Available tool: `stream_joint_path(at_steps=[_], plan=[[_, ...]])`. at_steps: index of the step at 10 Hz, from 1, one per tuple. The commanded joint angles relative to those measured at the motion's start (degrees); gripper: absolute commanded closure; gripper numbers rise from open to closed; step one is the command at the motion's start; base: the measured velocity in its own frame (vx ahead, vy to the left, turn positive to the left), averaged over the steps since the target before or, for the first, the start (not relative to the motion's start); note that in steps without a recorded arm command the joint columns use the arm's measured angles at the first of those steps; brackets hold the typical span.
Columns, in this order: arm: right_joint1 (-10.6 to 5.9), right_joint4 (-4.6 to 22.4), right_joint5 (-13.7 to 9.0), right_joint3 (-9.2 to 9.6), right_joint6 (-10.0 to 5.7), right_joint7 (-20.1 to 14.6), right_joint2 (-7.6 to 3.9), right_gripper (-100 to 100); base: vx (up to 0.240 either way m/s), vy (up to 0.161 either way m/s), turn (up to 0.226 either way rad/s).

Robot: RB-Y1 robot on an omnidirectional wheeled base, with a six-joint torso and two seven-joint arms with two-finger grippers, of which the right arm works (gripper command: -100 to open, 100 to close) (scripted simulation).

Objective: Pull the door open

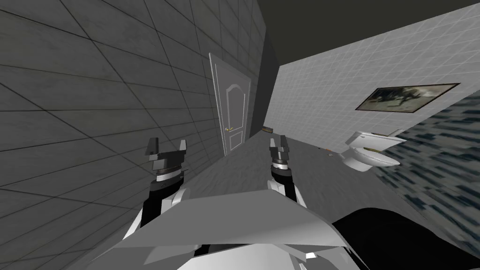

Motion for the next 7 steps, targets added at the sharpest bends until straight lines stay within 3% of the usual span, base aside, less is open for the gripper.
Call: stream_joint_path(at_steps=[1, 7], plan=[[-0.8, 1.65, -0.02, -0.15, -0.18, -0.04, -0.53, -100, 0.041, -0.004, 0.092], [-4.73, 9.8, -0.09, -0.88, -1.06, -0.24, -2.63, -100, 0.092, -0.021, 0.1]])
